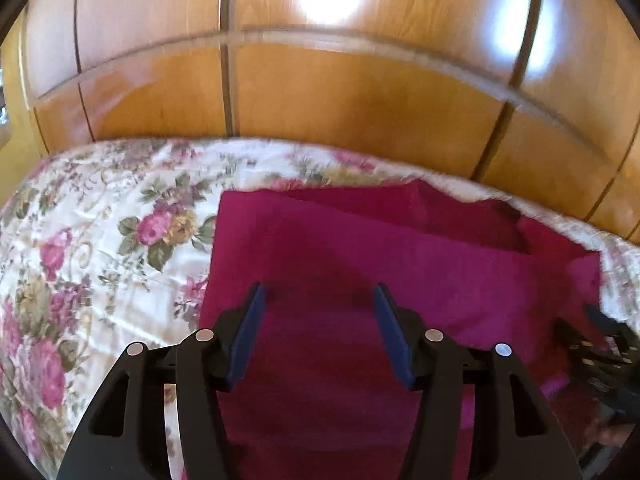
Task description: Fold small clothes
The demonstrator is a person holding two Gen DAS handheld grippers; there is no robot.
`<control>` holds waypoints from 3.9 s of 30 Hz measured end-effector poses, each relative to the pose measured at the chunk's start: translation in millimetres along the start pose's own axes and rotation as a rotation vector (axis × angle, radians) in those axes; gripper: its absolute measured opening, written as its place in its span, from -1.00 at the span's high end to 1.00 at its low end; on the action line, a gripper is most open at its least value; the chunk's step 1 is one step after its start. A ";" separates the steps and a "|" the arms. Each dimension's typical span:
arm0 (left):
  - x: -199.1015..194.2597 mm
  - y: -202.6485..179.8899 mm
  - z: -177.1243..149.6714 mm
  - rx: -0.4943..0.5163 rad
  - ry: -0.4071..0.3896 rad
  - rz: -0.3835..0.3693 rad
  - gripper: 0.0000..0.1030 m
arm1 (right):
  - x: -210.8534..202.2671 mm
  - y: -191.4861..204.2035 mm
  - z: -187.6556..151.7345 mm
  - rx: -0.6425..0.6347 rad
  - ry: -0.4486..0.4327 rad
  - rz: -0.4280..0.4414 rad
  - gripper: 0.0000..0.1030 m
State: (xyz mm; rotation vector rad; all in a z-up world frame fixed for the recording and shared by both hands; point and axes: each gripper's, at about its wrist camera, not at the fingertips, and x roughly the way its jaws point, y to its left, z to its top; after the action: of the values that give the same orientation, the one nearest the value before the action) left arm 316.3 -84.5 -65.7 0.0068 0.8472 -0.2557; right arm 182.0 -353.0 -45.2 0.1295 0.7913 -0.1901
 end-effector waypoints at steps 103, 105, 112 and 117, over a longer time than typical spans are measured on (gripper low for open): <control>-146.7 128.5 -53.5 -0.422 -0.048 -0.294 -0.44 | -147.3 -86.3 -55.7 0.356 0.038 0.361 -0.76; -143.2 139.4 -67.1 -0.432 -0.036 -0.281 -0.44 | -155.5 -91.4 -67.4 0.346 0.043 0.352 -0.81; -129.0 133.2 -130.4 -0.354 0.060 -0.355 -0.35 | -142.3 -83.6 -126.8 0.230 0.154 0.269 -0.55; -116.9 101.2 -135.4 -0.240 0.103 -0.281 0.54 | -119.0 -65.4 -133.5 0.219 0.192 0.253 0.30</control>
State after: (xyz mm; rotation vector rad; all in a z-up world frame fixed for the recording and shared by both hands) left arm 165.0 54.0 -78.6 -0.3281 0.9777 -0.4187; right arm -6.5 -377.5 -55.8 0.4580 0.9353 -0.0233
